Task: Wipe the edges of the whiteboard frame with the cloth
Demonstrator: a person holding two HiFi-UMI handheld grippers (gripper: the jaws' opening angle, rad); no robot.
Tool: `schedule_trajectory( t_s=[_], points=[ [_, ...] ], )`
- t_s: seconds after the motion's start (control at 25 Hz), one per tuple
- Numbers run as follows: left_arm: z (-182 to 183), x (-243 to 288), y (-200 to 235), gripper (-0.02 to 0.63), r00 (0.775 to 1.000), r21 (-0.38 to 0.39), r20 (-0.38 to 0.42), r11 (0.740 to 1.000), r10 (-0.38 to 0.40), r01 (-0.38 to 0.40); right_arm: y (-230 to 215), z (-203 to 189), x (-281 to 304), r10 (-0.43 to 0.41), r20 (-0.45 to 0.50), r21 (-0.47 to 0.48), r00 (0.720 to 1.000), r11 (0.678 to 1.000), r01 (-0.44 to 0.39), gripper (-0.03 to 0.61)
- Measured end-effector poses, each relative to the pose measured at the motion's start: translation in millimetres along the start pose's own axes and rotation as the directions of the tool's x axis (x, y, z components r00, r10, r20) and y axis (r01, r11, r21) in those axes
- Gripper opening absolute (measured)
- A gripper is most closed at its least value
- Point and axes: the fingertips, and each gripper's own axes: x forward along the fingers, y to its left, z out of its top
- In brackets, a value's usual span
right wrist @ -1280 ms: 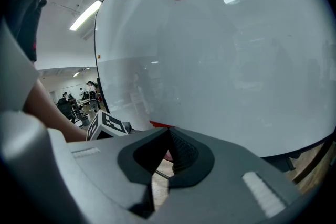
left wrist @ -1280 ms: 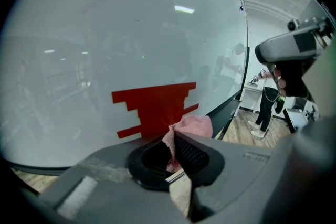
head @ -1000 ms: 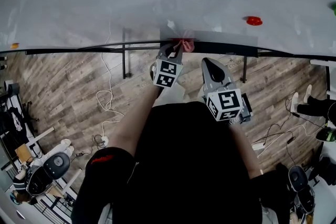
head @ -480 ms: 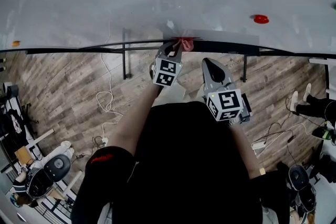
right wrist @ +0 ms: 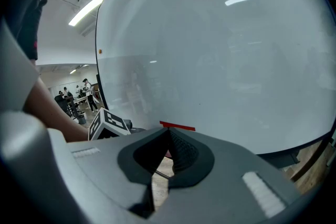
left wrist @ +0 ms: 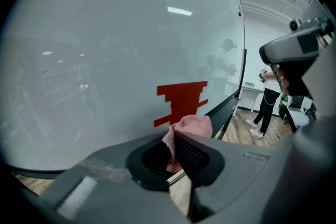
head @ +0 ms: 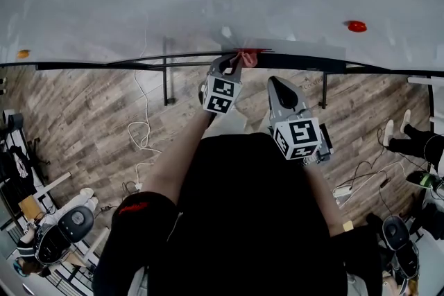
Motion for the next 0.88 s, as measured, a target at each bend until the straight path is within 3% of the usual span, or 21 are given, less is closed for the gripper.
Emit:
schedule_trajectory(
  t_s=[0.88],
  points=[
    [-9, -12, 23, 0.017, 1.000, 0.013, 0.004, 1.000, -0.006, 0.006, 21, 0, 10, -0.033, 0.008, 0.001, 0.999, 0.999, 0.033, 0.002]
  ],
)
